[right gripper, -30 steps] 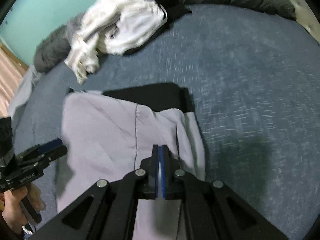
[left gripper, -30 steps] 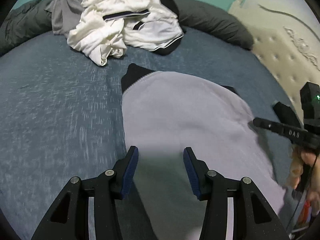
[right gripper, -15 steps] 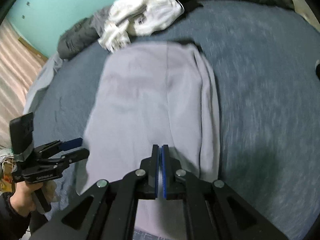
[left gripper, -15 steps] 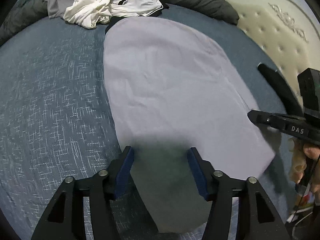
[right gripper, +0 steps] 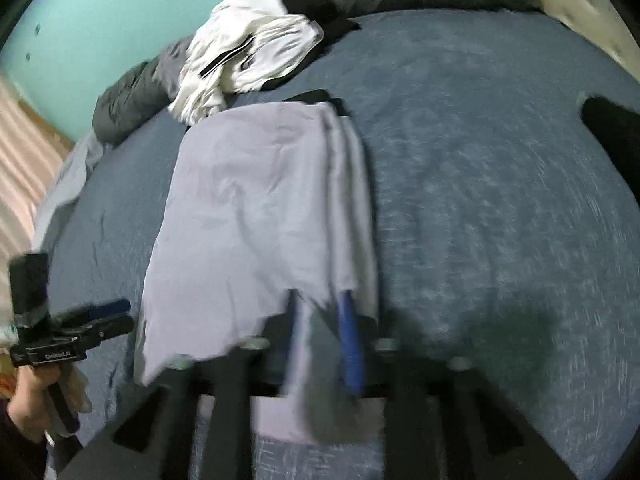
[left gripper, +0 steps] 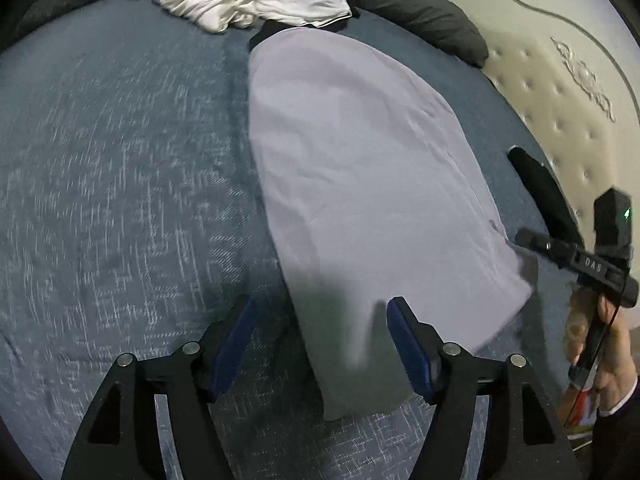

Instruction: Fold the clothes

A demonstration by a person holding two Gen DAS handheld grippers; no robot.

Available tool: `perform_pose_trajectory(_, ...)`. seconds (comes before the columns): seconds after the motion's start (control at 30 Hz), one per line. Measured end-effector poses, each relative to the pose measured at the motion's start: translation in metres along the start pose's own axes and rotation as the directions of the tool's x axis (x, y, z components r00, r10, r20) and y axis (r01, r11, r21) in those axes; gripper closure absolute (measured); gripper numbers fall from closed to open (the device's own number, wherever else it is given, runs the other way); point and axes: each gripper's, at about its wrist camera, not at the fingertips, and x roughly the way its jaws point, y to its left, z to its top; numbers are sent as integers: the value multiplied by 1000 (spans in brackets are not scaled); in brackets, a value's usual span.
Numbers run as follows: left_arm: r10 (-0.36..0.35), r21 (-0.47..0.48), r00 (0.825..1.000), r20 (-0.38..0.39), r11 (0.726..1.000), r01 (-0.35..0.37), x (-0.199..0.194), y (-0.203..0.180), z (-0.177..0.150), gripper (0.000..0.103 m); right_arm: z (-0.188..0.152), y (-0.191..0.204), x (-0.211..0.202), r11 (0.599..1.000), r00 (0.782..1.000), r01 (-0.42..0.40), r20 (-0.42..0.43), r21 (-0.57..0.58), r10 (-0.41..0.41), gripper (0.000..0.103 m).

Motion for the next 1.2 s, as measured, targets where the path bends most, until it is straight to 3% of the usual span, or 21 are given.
perform_pose_trajectory(0.1,-33,-36,999,5,999,33,0,5,-8,27,-10,-14,3,999,998,-29,-46,45,31,51)
perform_pose_trajectory(0.17,-39,-48,999,-3,998,39,4,5,-12,27,-18,-17,1,999,998,-22,-66,45,25,40)
perform_pose_trajectory(0.53,-138,-143,990,-29,981,133,31,7,-31,27,-34,-25,27,993,987,-68,-137,93,80,37)
perform_pose_trajectory(0.67,-156,-132,987,-37,980,150,35,2,-29,30,-35,-21,31,992,984,-83,-147,93,97,35)
perform_pose_trajectory(0.77,-123,-71,992,-42,990,120,34,-9,-30,34,-36,-15,34,993,982,-94,-157,68,104,36)
perform_pose_trajectory(0.93,-145,-86,989,-41,986,141,38,-4,-26,35,-36,-10,38,993,980,-110,-160,49,117,47)
perform_pose_trajectory(1.13,-149,-89,989,-13,985,148,39,-4,-26,35,-34,-9,44,990,981,-126,-137,70,135,45)
perform_pose_trajectory(1.2,-153,-85,988,-3,985,152,35,-4,-26,41,-33,-5,46,989,982,-131,-124,74,140,47)
